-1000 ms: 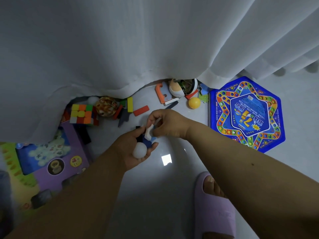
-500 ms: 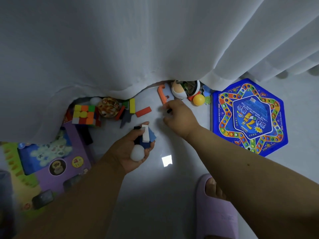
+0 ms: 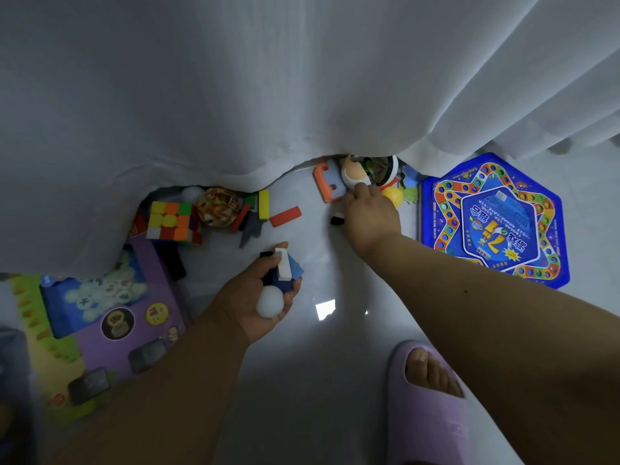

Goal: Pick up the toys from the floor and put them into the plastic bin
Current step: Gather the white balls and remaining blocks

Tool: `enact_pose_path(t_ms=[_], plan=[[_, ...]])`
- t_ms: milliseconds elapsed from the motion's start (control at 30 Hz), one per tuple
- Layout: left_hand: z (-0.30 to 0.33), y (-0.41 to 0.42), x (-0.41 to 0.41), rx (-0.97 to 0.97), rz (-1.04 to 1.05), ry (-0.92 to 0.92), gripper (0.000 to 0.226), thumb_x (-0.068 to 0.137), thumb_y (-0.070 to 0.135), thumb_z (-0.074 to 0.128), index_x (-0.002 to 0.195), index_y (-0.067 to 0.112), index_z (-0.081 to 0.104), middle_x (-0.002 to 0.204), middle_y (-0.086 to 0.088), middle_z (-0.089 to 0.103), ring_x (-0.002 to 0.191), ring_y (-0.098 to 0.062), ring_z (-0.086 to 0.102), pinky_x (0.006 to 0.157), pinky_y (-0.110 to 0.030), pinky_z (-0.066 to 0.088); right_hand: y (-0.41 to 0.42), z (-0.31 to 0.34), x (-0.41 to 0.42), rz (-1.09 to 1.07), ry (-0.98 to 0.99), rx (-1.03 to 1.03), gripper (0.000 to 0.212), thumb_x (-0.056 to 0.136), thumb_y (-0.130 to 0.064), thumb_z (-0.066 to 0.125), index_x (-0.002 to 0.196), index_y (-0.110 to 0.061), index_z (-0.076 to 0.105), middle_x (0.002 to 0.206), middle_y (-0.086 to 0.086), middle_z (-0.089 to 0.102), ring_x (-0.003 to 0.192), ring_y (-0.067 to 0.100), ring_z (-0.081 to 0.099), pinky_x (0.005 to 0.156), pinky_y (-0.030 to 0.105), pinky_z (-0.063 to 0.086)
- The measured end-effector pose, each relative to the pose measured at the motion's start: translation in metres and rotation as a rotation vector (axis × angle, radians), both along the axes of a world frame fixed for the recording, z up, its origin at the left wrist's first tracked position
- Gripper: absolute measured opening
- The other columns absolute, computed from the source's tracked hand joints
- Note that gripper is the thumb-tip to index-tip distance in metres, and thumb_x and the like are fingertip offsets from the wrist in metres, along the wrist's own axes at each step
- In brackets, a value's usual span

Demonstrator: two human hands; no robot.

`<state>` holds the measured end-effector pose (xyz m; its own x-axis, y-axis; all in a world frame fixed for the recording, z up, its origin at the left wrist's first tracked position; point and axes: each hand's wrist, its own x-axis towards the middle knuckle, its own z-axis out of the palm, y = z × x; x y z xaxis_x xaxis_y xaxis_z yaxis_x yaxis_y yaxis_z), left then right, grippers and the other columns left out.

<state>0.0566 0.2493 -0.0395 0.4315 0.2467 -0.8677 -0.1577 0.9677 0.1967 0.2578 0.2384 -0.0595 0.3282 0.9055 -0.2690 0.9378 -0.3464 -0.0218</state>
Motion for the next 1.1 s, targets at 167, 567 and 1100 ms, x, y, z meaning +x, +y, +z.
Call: enact_pose_path(t_ms=[167, 567, 1100], plan=[[-0.002, 0.003, -0.002, -0.005, 0.048, -0.008, 0.018, 0.096, 0.027, 0.049, 0.098, 0.027, 0.067, 0.096, -0.01, 0.059, 0.054, -0.015, 0.063, 0.041, -0.016, 0.049, -0.004, 0.004, -0.015, 0.101, 0.087, 0.069, 0.029, 0.085, -0.019, 0.058, 0.108, -0.002, 0.06, 0.11, 0.017, 0.058, 0.103, 0.034, 0.052, 0.081, 0.039, 0.042], [0.002, 0.002, -0.013, -0.052, 0.155, 0.075, 0.014, 0.095, 0.028, 0.051, 0.097, 0.025, 0.064, 0.095, -0.009, 0.06, 0.064, -0.016, 0.061, 0.042, -0.015, 0.049, 0.023, 0.006, -0.064, 0.166, 0.207, -0.043, 0.032, 0.089, -0.006, 0.05, 0.121, -0.008, 0.052, 0.118, 0.012, 0.051, 0.11, 0.029, 0.048, 0.086, 0.035, 0.043], [0.023, -0.011, -0.02, 0.0, 0.092, 0.175, 0.012, 0.095, 0.023, 0.053, 0.097, 0.025, 0.064, 0.102, -0.009, 0.059, 0.072, -0.019, 0.056, 0.041, -0.017, 0.05, -0.026, 0.002, -0.058, -0.328, 0.434, -0.186, 0.056, 0.084, -0.032, 0.065, 0.127, -0.005, 0.04, 0.121, 0.015, 0.047, 0.103, 0.028, 0.056, 0.082, 0.032, 0.047]])
